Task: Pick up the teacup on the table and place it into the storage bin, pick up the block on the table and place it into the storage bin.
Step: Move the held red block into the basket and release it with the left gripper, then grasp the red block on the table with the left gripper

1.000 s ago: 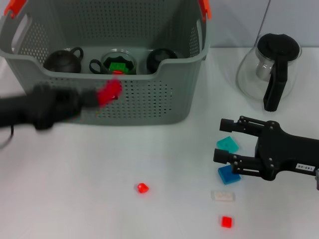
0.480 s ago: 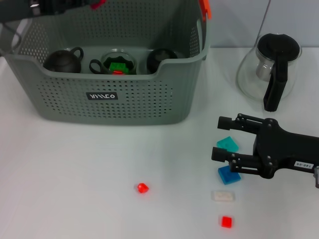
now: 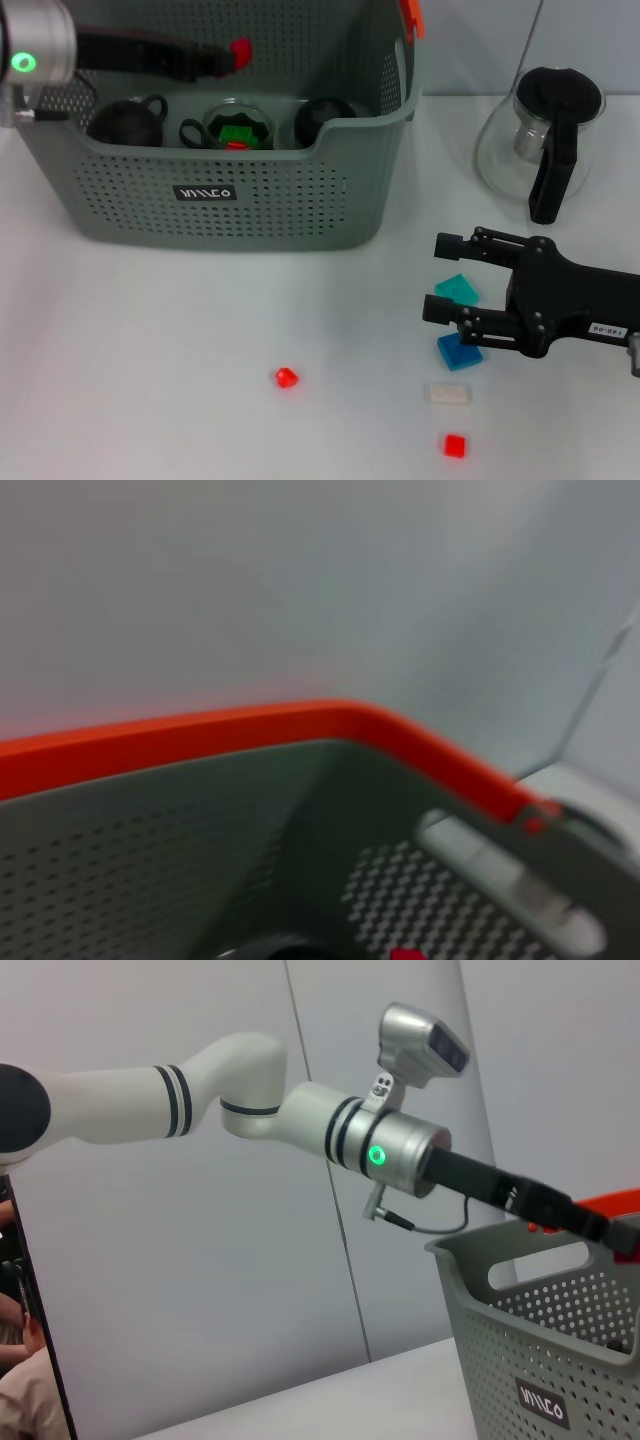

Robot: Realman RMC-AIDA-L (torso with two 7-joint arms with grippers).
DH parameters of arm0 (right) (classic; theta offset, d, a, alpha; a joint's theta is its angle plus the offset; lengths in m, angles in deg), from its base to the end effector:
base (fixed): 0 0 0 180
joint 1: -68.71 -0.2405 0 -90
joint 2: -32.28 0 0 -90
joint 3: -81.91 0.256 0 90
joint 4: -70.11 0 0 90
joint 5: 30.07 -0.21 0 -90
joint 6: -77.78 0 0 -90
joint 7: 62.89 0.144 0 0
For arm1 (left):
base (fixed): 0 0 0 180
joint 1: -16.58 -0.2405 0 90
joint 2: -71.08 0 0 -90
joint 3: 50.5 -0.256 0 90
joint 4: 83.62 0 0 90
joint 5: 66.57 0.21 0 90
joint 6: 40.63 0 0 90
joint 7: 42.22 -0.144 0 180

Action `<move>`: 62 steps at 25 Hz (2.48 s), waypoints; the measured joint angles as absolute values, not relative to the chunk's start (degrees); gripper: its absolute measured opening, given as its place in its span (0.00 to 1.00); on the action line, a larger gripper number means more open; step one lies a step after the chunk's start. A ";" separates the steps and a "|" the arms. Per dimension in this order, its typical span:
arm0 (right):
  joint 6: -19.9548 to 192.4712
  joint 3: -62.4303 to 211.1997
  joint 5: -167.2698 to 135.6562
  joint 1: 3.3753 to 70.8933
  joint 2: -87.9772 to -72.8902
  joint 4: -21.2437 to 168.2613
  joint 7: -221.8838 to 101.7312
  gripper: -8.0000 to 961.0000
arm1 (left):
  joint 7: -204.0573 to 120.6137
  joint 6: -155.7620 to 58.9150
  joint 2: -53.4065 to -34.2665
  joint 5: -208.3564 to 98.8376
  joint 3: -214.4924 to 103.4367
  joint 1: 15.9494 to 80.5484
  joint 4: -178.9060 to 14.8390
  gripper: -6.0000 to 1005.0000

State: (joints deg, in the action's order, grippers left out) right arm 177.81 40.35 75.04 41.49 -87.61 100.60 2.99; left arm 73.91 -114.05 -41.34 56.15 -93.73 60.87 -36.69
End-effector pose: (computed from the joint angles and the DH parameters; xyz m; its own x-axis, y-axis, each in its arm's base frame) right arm 0.2493 0.2897 -0.0144 0.7109 -0.2028 -0.6735 -0.3150 -0.9479 -0.0470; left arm -0.2011 0.4412 0.0724 0.7145 0.5223 0.4655 0.6853 -0.6566 -0.3151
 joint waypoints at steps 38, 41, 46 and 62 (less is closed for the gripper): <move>177.23 40.34 75.30 41.22 -87.61 100.51 3.09 0.84 | 38.23 -150.09 -49.68 45.78 -76.48 35.71 -26.72 0.70; 177.18 40.34 75.33 41.00 -87.61 100.41 3.08 0.84 | 30.45 -148.54 -51.03 53.59 -78.09 34.64 -27.91 0.70; 176.89 40.34 75.34 40.85 -87.60 100.42 3.08 0.84 | 24.74 -145.78 -52.23 60.04 -80.11 35.23 -32.86 0.70; 176.54 40.34 75.33 40.94 -87.60 100.44 3.05 0.84 | 9.18 -125.56 -53.25 59.77 -82.94 41.66 -53.76 0.68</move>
